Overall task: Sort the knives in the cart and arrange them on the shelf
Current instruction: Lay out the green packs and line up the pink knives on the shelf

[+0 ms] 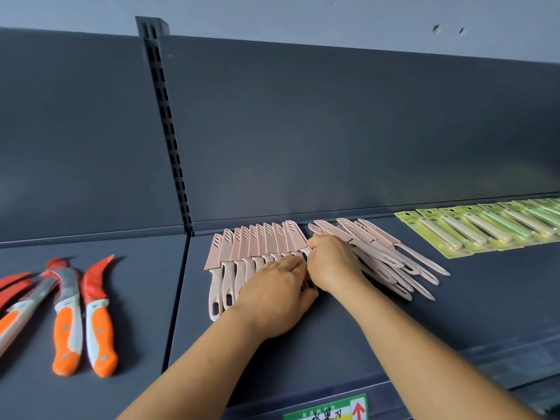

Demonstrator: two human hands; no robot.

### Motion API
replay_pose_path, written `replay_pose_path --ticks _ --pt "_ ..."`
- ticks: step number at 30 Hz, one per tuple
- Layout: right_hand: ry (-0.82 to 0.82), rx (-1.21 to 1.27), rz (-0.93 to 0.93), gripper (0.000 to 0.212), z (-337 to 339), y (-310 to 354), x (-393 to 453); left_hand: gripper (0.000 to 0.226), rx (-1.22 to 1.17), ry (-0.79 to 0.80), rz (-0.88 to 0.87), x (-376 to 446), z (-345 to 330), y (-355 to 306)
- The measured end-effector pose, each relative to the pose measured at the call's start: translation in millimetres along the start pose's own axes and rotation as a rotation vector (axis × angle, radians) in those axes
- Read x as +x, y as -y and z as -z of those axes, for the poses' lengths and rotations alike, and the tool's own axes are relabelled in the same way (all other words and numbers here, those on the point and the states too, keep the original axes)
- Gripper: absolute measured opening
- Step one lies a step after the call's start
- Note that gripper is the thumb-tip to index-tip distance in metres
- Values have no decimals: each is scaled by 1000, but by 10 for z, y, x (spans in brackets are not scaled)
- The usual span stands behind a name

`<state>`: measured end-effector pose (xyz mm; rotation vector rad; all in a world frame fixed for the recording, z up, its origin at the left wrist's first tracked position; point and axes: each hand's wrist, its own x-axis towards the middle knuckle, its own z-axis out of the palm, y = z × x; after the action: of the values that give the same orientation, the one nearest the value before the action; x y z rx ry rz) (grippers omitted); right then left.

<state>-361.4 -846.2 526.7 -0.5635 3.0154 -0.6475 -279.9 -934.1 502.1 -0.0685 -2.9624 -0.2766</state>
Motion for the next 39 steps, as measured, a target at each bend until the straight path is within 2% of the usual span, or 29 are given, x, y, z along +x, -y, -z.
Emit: replay_pose_path --ticks 4,7,9,11,16,27,31,39 --pt "23 -72 33 25 -6 -10 -22 47 -7 4 -5 3 -2 1" --pt "-21 -35 57 19 94 -125 -71 49 5 10 5 -12 27 2" --pt "-26 -72 58 32 173 -273 -111 57 19 11 0 -8 61 -15" --pt "-7 -177 68 36 223 -416 -154 62 13 28 -7 29 92 -51" --pt "23 -263 98 34 190 -638 -166 59 29 91 -21 129 50 -129" --pt "-18 -274 66 24 229 -726 -93 55 40 63 3 103 -7 -152" --pt "-17 -251 93 27 242 -683 -131 57 22 58 11 110 -23 -142" --pt "-84 -468 104 25 195 -684 -73 57 -6 51 17 94 -28 -137"
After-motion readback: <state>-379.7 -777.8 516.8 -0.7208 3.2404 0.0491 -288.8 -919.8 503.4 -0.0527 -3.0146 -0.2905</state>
